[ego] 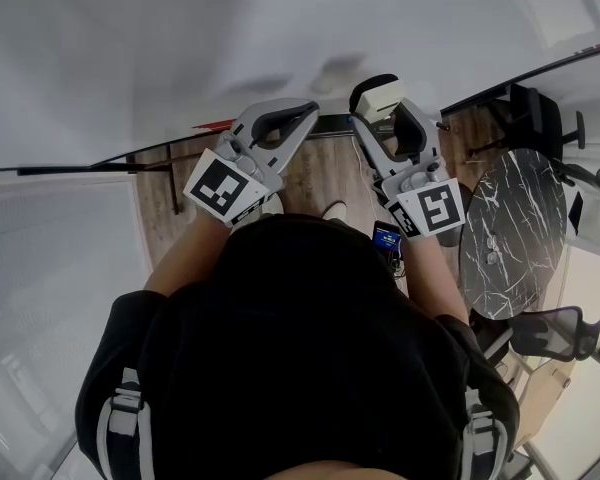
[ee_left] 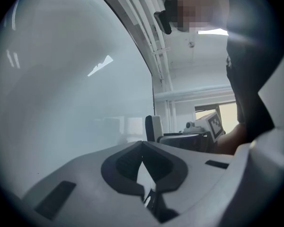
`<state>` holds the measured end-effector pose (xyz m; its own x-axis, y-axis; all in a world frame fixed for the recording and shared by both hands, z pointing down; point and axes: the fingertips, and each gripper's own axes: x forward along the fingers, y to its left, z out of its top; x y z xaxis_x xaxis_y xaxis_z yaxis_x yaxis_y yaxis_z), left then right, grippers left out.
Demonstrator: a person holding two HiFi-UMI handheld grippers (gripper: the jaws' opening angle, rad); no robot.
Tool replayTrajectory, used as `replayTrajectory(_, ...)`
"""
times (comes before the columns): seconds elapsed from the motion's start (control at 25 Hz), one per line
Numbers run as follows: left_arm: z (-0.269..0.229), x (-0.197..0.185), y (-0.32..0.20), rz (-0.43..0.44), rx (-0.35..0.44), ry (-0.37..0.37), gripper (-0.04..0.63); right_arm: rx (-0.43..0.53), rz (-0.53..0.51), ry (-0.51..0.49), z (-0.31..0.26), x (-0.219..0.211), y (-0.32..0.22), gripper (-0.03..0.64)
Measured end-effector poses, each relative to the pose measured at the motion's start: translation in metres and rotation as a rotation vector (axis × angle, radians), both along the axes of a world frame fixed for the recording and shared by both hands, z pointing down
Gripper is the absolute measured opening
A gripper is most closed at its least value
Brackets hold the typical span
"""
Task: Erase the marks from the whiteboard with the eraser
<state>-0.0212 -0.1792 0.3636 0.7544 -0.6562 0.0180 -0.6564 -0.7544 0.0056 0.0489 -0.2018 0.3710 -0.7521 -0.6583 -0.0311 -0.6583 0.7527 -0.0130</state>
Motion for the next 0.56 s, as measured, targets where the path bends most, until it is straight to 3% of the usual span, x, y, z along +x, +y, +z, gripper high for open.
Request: replayTrajectory(0.56, -0.0007, -0.0062, -0.0004, -0.004, -0.002, 0.005, 0.005, 0.0, 0.001, 0.008, 0.0006, -0.0055, 0.0011, 0.242)
